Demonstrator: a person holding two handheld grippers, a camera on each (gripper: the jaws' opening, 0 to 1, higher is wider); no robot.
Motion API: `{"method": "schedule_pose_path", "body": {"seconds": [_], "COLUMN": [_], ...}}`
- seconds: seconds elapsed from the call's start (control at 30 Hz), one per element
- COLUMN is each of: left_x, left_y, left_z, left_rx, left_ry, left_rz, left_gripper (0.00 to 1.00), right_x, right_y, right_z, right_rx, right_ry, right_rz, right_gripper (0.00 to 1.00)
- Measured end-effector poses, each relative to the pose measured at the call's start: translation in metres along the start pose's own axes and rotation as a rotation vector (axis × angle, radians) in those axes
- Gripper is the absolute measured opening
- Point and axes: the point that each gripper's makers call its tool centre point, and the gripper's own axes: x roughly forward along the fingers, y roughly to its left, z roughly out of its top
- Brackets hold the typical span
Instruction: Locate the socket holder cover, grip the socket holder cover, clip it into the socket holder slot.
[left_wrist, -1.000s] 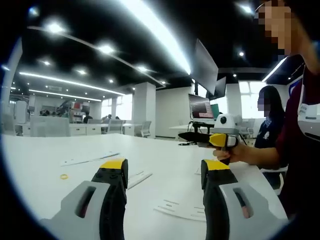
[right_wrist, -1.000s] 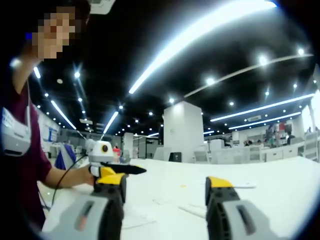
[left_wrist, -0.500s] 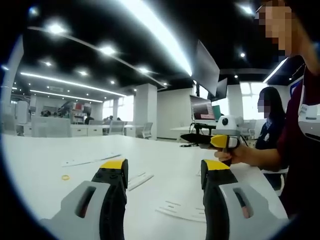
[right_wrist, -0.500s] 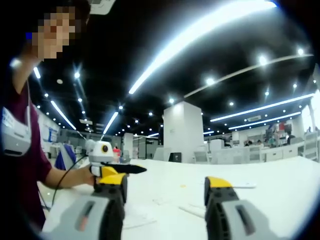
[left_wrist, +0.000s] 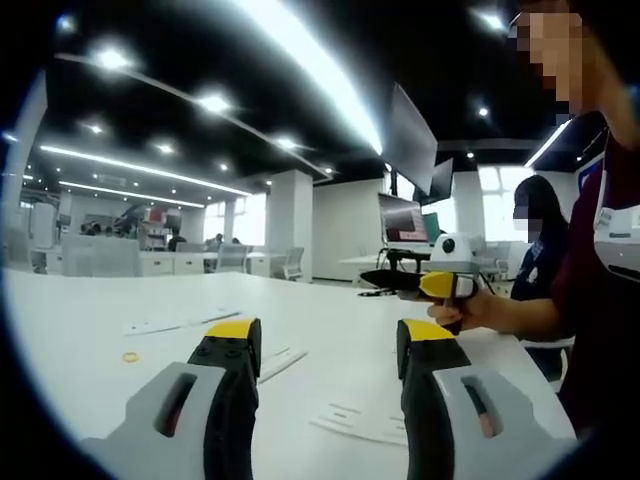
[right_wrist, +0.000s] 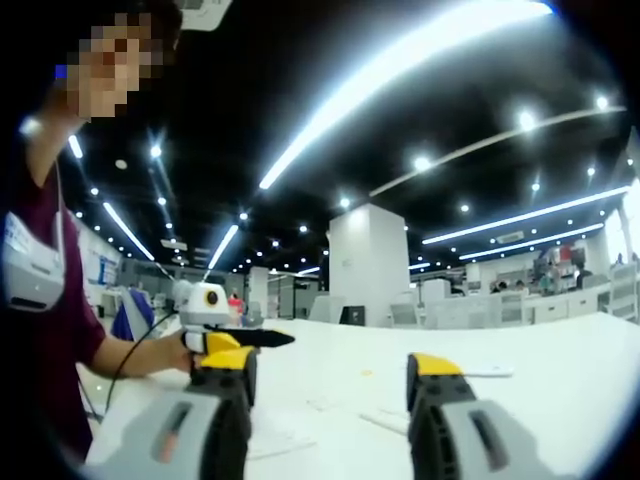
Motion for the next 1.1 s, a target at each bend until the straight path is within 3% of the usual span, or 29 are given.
{"method": "schedule_pose_path", "body": {"seconds": [0.7, 1.1], "left_x": [0.0, -0.004], "left_y": [-0.002, -0.007], "left_z": [-0.011, 0.001], "left_rx": [-0.003, 0.002], "left_ry": [0.027, -0.013], "left_rz": [-0.014, -0.025], "left_gripper": [0.56, 0.56], "right_x": [-0.001, -0.003], "right_y": [0.003, -0.012], "right_z": [0.002, -0.004], "right_rx": [0.014, 0.033], "right_ry": [-0.012, 0.009], "right_rz": [0.008, -0.026], "right_gripper": [0.61, 0.6]}}
